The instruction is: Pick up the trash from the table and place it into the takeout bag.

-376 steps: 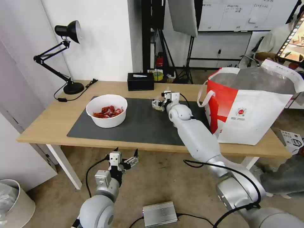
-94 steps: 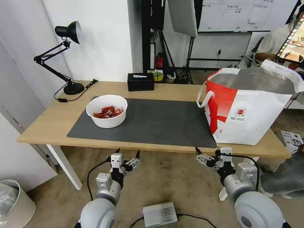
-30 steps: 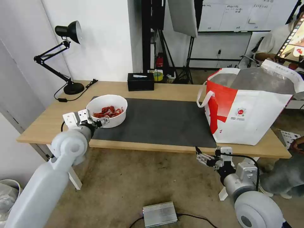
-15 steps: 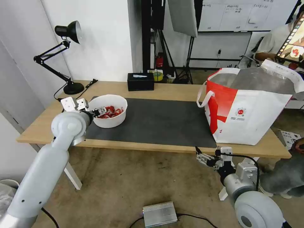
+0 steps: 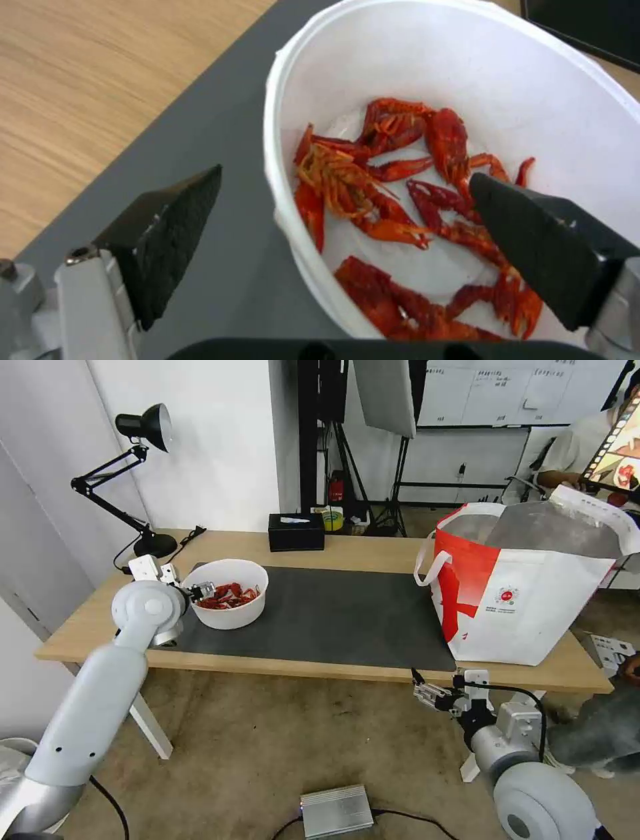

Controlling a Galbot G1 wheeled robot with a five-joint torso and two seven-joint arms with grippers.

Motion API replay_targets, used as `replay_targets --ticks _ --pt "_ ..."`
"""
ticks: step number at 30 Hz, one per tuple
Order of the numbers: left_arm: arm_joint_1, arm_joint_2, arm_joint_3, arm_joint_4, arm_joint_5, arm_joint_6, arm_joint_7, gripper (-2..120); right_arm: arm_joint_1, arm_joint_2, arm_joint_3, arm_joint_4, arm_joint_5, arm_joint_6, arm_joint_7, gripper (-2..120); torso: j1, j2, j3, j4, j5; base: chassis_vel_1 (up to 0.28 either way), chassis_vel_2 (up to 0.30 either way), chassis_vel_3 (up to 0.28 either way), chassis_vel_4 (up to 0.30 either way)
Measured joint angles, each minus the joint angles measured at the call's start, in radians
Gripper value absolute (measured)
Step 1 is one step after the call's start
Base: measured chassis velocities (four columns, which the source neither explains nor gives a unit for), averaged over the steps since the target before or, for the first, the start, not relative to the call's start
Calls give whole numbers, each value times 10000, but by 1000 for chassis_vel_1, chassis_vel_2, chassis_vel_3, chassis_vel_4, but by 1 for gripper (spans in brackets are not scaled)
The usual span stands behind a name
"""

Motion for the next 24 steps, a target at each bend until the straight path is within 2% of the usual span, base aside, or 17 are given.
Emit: replay_targets --ticks 10,17,24 --pt "-385 -88 129 648 144 32 41 100 0 0 0 0 0 0 0 100 0 0 0 0 0 0 0 0 0" --pt "-413 -70 138 832 350 43 122 100 0 0 0 0 0 0 0 100 -2 0 0 0 0 0 0 0 0" --pt "-419 -6 132 1038 622 117 577 100 0 0 0 0 0 0 0 100 -2 0 0 0 0 0 0 0 0"
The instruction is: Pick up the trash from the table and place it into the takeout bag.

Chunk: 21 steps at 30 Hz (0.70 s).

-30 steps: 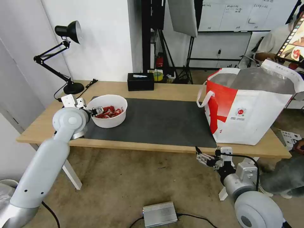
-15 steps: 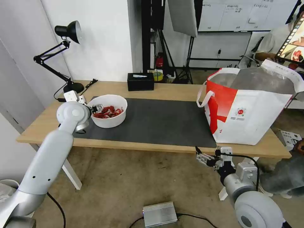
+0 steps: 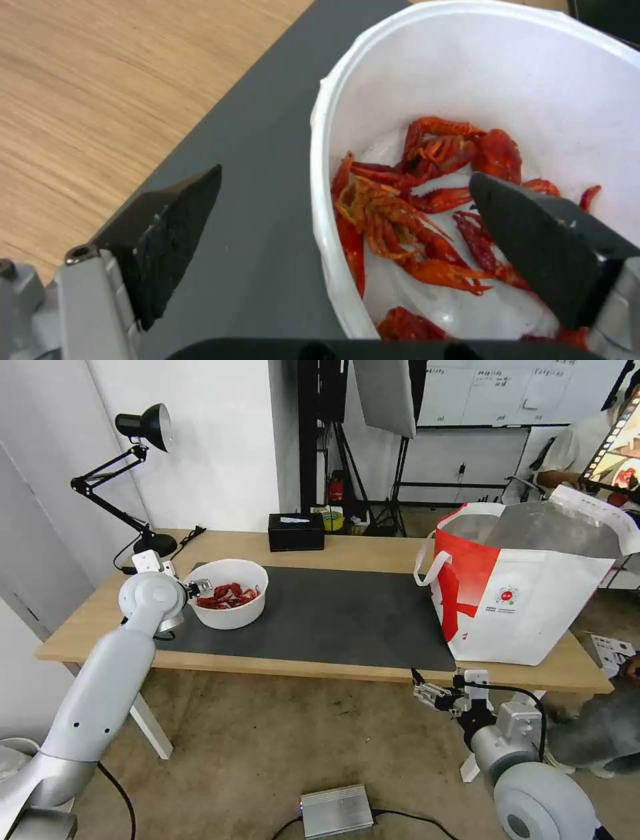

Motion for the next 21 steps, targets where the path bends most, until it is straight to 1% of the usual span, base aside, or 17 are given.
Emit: replay_targets --ticks 12,13,15,16,19,20,21 --pt "137 91 -56 134 -26 43 178 100 0 0 0 0 0 0 0 100 0 0 0 0 1 0 0 0 0" --pt "143 92 -58 151 -31 43 198 96 0 0 0 0 0 0 0 100 0 0 0 0 0 0 0 0 0" --pt "146 91 -58 163 -34 43 216 95 0 0 0 0 0 0 0 100 0 0 0 0 0 0 0 0 0" --pt "149 91 -58 187 -38 43 247 87 0 0 0 0 0 0 0 100 0 0 0 0 0 0 0 0 0" --pt "175 85 -57 207 -42 43 277 74 0 0 0 0 0 0 0 100 0 0 0 0 1 0 0 0 0" --pt "175 85 -57 207 -42 43 277 74 0 0 0 0 0 0 0 100 0 0 0 0 1 0 0 0 0" --pt "199 83 -56 206 -49 43 280 67 0 0 0 0 0 0 0 100 0 0 0 0 0 0 0 0 0"
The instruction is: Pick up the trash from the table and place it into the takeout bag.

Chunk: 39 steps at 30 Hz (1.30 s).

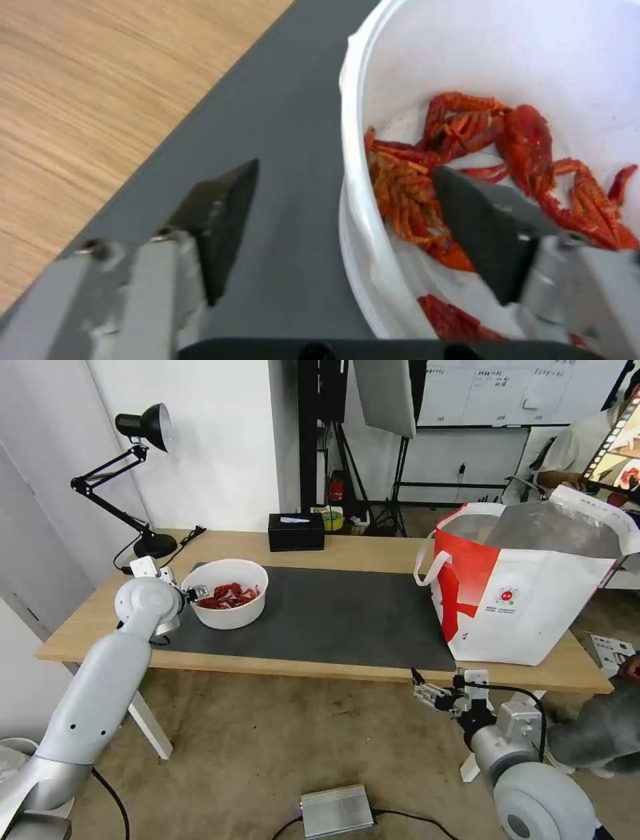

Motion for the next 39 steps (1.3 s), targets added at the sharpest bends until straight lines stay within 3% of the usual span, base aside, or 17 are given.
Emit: replay_targets --ticks 19,39 --pt "112 183 -25 -130 -17 -5 -13 1 0 0 0 0 0 0 0 100 0 0 0 0 0 0 0 0 0" --pt "34 107 -9 -395 -55 -7 -27 0 0 0 0 0 0 0 0 100 0 0 0 0 0 0 0 0 0"
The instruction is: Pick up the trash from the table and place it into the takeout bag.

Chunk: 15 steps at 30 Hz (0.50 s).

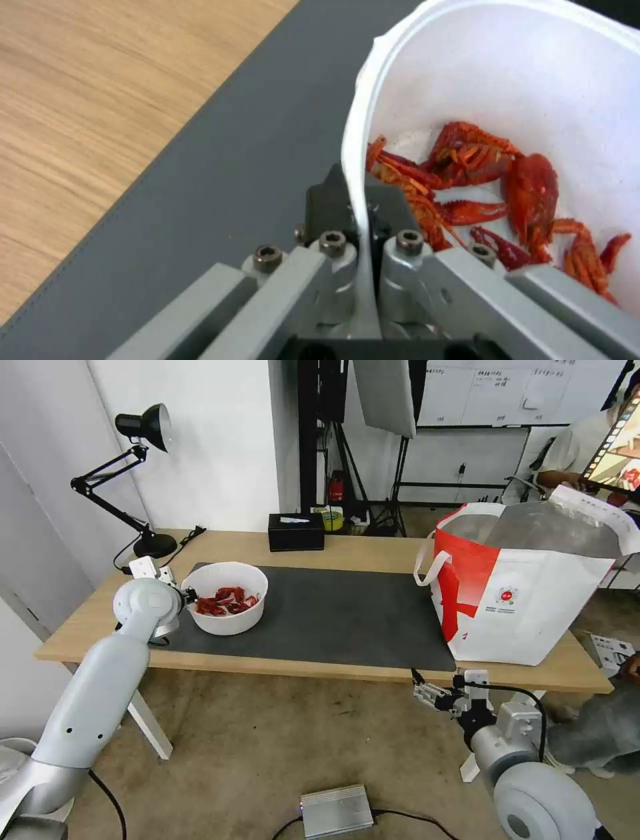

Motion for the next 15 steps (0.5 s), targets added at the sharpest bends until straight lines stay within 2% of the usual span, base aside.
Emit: replay_targets --ticks 15 --pt "-302 33 -1 -507 -587 2 -313 0 0 0 0 0 0 0 0 100 0 -1 0 0 0 0 0 0 0"
